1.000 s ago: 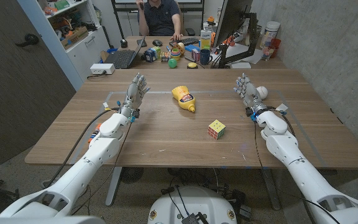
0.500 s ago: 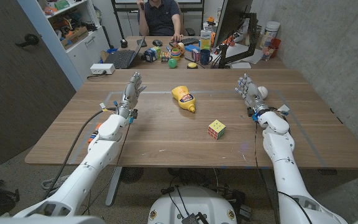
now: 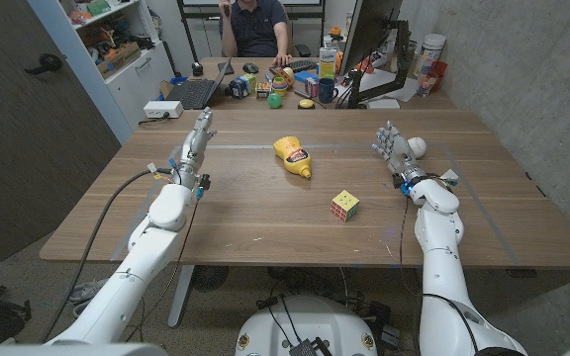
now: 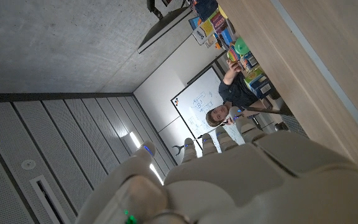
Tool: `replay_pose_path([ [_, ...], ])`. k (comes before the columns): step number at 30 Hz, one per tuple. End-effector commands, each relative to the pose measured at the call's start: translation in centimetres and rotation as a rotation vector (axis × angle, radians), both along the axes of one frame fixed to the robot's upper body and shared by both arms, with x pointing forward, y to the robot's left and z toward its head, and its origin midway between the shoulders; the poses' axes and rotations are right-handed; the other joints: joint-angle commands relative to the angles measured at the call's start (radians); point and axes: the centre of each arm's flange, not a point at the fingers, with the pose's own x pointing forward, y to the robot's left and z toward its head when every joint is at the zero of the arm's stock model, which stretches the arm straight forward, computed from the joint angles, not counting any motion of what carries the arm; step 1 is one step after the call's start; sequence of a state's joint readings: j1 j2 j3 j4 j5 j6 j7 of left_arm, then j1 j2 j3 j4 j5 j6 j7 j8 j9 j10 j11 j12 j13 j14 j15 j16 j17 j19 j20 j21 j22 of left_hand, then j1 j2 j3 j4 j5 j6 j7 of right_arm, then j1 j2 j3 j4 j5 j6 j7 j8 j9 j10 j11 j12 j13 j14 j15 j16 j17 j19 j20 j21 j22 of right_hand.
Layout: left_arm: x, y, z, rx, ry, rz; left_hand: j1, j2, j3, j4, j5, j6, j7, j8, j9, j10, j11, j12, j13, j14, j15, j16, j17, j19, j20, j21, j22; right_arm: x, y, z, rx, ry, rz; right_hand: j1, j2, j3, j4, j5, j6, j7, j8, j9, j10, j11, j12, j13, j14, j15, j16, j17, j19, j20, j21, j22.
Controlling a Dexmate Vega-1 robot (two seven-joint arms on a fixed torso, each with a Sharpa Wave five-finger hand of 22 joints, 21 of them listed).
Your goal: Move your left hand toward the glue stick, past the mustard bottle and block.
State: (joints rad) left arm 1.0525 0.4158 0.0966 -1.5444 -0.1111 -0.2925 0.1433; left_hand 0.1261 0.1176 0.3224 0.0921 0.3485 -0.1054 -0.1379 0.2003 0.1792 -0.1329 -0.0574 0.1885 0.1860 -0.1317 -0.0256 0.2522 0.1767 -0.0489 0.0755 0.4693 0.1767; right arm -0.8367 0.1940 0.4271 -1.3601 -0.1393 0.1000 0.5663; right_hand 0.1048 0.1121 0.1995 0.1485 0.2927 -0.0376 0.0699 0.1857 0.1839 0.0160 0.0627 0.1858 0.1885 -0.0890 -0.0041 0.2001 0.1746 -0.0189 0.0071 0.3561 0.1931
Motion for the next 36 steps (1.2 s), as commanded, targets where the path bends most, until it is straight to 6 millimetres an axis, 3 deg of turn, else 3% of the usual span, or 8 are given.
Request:
replay_pose_path([
  [1,-3.9,1.6,0.0,0.127,-0.083,0.212,0.023,0.016,0.016,-0.004,0.011,0.001,-0.016,0.005,0.006,-0.007,-0.001,-0.001,0.002,0.001,0.001,-0.004,-0.001,0.003,0.005,-0.004,0.002,0.6,0.7,-0.3,-0.016,0.008,0.03,0.004,0.01,0.002,0.001,0.007,-0.001,0.009,0.005,0.002,0.001,0.0,0.006,0.002,-0.003,-0.004,0.005,0.004,-0.005,0.003,0.001,0.003],
  [9,-7.3,2.7,-0.3,0.225,-0.178,0.418,0.06,0.019,0.036,-0.028,0.011,-0.012,-0.078,-0.002,0.008,-0.019,-0.023,-0.004,0.002,0.007,-0.003,-0.011,0.0,-0.002,0.04,-0.025,0.002,1.1,1.5,-0.2,-0.035,0.009,0.053,0.001,0.009,0.0,0.002,0.007,-0.001,0.009,0.004,0.002,0.002,0.001,0.006,0.002,-0.003,-0.004,0.005,0.005,-0.004,0.003,0.0,0.003],
  [14,-9.5,3.3,-0.8,0.302,-0.225,0.543,0.078,0.023,0.048,-0.038,0.009,-0.011,-0.084,-0.001,0.01,-0.036,-0.039,-0.007,0.003,-0.007,0.004,-0.021,0.001,-0.016,0.073,-0.041,0.003,1.4,2.1,-0.1,-0.047,0.011,0.069,-0.002,0.007,-0.003,0.004,0.007,-0.002,0.009,0.004,0.002,0.002,-0.001,0.006,0.002,-0.003,-0.003,0.006,0.005,-0.004,0.003,-0.001,0.003],
  [17,-10.5,3.5,-0.9,0.354,-0.239,0.622,0.088,0.028,0.057,-0.041,0.002,-0.001,-0.085,0.003,0.013,-0.042,-0.053,-0.004,0.004,-0.023,-0.001,-0.03,0.004,-0.022,0.131,-0.056,0.004,1.4,2.3,0.0,-0.048,0.014,0.075,-0.004,0.006,-0.004,0.005,0.006,-0.001,0.009,0.004,0.003,0.002,-0.001,0.006,0.002,-0.002,-0.004,0.006,0.005,-0.003,0.003,-0.001,0.003],
  [24,-12.5,4.0,-1.1,0.49,-0.243,0.8,0.097,0.021,0.063,-0.046,-0.009,0.031,-0.087,0.015,0.019,-0.046,-0.087,-0.003,0.006,-0.034,0.011,-0.037,0.007,-0.016,0.144,-0.075,0.002,1.5,2.6,0.0,-0.053,0.011,0.081,-0.008,0.003,-0.007,0.006,0.006,-0.001,0.009,0.005,0.003,0.002,0.0,0.006,0.003,-0.003,-0.003,0.006,0.006,-0.003,0.004,-0.002,0.003],
  [28,-13.3,4.5,-1.5,0.571,-0.203,0.908,0.127,0.008,0.073,-0.076,-0.039,0.014,-0.087,0.008,0.022,-0.128,-0.091,-0.011,0.01,-0.128,0.038,-0.06,0.011,-0.093,0.145,-0.148,-0.002,1.7,2.9,0.0,-0.055,0.013,0.087,-0.011,0.002,-0.01,0.008,0.006,0.0,0.009,0.005,0.003,0.002,-0.001,0.006,0.003,-0.003,-0.003,0.006,0.006,-0.002,0.004,-0.003,0.003],
  [30,-13.6,4.8,-1.7,0.598,-0.185,0.966,0.144,0.005,0.075,-0.099,-0.089,-0.041,-0.087,-0.004,0.024,-0.248,-0.064,-0.011,0.015,-0.242,0.066,-0.061,0.02,-0.192,0.145,-0.231,0.003,1.7,3.1,0.0,-0.062,0.008,0.089,-0.012,0.001,-0.011,0.008,0.005,0.0,0.008,0.005,0.003,0.003,0.001,0.006,0.003,-0.003,-0.003,0.006,0.006,-0.002,0.004,-0.003,0.003],
  [36,-14.1,6.1,-2.8,0.644,-0.105,1.119,0.157,-0.009,0.073,-0.12,-0.115,-0.073,-0.086,-0.006,0.026,-0.308,-0.054,-0.013,0.018,-0.281,0.079,-0.06,0.021,-0.222,0.145,-0.254,0.007,1.9,3.5,0.2,-0.069,0.004,0.094,-0.018,-0.003,-0.016,0.01,0.005,0.001,0.009,0.005,0.003,0.004,0.0,0.006,0.003,-0.001,-0.001,0.007,0.007,0.0,0.005,-0.003,0.003],
])
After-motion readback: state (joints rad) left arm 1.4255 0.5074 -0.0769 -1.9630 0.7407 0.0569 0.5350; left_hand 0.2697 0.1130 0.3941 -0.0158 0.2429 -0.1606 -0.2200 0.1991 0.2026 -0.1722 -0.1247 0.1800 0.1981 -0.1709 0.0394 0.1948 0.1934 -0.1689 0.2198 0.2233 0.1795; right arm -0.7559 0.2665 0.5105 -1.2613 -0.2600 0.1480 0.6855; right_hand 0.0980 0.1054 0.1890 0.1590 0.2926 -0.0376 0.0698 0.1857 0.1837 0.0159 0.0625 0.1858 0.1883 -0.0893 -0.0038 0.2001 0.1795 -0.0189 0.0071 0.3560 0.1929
